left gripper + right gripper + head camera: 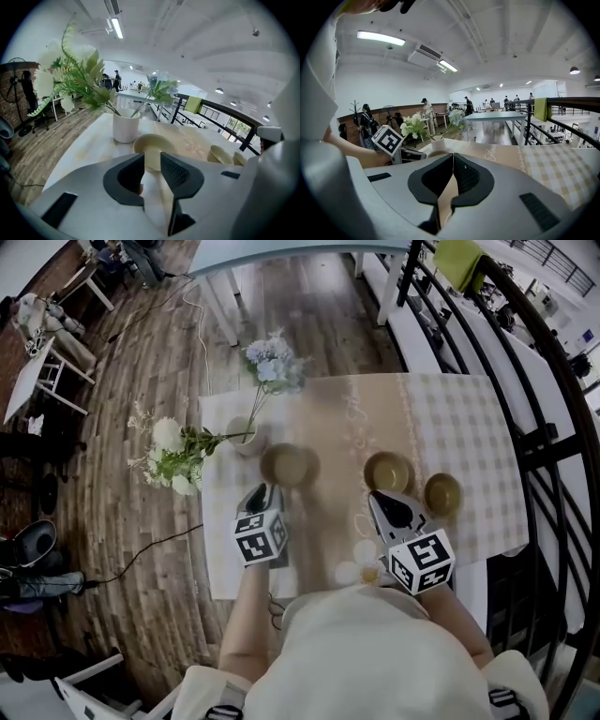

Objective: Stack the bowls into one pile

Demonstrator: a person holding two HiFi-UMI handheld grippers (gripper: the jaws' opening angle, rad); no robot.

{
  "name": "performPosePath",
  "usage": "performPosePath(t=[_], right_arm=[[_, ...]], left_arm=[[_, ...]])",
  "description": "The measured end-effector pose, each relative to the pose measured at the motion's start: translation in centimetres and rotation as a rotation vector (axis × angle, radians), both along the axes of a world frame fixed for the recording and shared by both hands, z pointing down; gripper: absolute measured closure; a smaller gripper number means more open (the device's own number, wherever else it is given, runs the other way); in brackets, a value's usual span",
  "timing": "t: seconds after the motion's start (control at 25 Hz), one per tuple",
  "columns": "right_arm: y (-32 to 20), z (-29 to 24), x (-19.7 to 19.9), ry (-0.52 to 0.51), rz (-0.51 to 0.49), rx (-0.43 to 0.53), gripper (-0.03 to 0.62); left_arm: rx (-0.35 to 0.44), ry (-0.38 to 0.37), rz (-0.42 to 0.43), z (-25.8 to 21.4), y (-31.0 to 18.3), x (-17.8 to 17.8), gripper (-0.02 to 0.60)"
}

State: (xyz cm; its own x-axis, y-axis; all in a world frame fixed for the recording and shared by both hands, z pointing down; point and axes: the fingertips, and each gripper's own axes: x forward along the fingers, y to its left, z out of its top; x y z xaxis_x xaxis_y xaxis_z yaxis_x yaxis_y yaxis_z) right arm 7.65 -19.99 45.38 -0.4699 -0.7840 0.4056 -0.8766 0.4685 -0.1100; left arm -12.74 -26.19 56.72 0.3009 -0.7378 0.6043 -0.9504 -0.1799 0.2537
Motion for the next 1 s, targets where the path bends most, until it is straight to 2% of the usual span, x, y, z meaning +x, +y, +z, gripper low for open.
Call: performPosePath(t=[0.28, 0.56, 1.0], right_arm=[[-0.8, 1.1, -0.2, 0.016, -0.003, -0.031, 0.592], [-1.3, 1.7, -0.5, 0.022, -0.007, -0.047, 0.592], [-1.4, 2.2, -0.2, 0.042, -0.005, -0.063, 0.592]], left_arm=[[-0.016, -0.010, -0.032, 1.4, -2.3, -1.3, 0.459], [-0.043, -0.013, -0.043, 2.7, -3.9, -1.9, 0.459], [-0.055, -0.012, -0.073, 3.6, -4.8, -2.1, 0.537]])
